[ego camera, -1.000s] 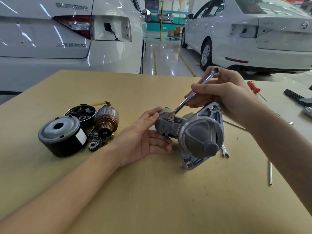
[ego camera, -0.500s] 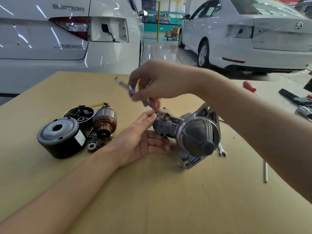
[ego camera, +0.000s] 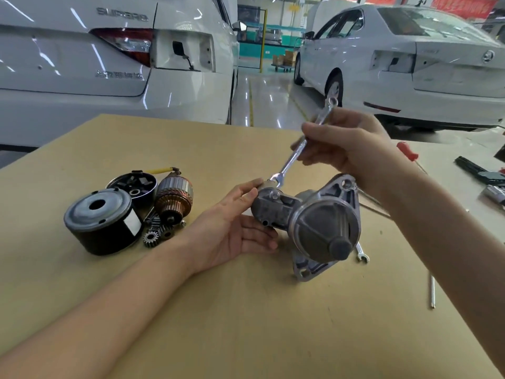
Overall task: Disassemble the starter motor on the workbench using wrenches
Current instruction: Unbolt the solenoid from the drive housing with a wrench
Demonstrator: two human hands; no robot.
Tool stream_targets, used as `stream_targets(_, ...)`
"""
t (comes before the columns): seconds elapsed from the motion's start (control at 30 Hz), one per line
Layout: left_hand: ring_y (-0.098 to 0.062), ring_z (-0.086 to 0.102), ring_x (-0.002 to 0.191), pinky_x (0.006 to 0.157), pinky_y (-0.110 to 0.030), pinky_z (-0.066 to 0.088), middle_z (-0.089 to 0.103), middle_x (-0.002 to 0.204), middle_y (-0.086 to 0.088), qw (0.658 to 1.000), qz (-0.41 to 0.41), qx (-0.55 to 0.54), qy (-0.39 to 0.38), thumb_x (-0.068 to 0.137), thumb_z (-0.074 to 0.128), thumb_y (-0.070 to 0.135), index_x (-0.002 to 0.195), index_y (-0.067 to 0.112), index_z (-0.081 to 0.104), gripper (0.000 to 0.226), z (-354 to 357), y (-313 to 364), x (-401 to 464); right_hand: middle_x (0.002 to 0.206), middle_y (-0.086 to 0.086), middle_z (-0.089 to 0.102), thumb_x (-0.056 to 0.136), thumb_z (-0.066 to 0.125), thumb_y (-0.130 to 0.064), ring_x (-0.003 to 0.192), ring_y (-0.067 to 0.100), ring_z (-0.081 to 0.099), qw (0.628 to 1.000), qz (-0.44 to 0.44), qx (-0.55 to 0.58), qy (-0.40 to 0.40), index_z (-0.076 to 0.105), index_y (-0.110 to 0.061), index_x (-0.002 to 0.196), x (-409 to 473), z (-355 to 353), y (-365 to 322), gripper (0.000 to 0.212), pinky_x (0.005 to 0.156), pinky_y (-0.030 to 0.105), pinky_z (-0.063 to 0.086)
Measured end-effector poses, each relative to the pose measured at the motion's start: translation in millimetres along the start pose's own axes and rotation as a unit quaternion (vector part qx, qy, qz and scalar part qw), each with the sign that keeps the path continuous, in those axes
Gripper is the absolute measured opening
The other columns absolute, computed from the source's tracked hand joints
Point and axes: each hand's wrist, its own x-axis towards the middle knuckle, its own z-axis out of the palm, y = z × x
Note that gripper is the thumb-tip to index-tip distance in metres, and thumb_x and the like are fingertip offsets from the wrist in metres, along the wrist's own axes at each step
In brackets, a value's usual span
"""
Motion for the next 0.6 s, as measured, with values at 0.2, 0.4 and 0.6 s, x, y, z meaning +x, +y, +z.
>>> stream_targets(0.2, -0.034, 0.068, 0.059, 0.054, -0.034, 0.056, 0.065, 0.070, -0.026, 1.000, 0.002, -0.001, 0.001, 0.081, 0.057, 0.038, 0.127, 0.029, 0.049, 0.047, -2, -1, 0, 0.074, 0.015, 0.073, 0.068, 0.070, -0.014, 0.058, 0.021, 0.070, 0.996, 0.023, 0.041, 0.071, 0.057, -0.003, 0.083, -22, -10, 25, 0.022, 0.054, 0.025, 0.055)
stream_targets(0.4, -0.034, 0.067, 0.060, 0.055, -0.036, 0.056, 0.065, 0.071, -0.026, 1.000, -0.001, -0.003, -0.003, 0.082, 0.059, 0.037, 0.127, 0.030, 0.051, 0.046, -3, -1, 0, 0.076, 0.014, 0.074, 0.070, 0.069, -0.014, 0.063, 0.024, 0.071, 0.997, 0.007, 0.027, 0.077, 0.056, -0.004, 0.080, -25, -5, 24, 0.019, 0.055, 0.025, 0.056)
stream_targets(0.6, -0.034, 0.068, 0.062, 0.058, -0.038, 0.057, 0.065, 0.072, -0.026, 1.000, -0.005, 0.004, -0.007, 0.083, 0.057, 0.037, 0.130, 0.030, 0.048, 0.048, -4, -1, 0, 0.080, 0.015, 0.074, 0.070, 0.069, -0.013, 0.067, 0.026, 0.072, 0.997, 0.016, 0.008, 0.076, 0.055, -0.006, 0.079, -26, -4, 21, 0.019, 0.059, 0.025, 0.056)
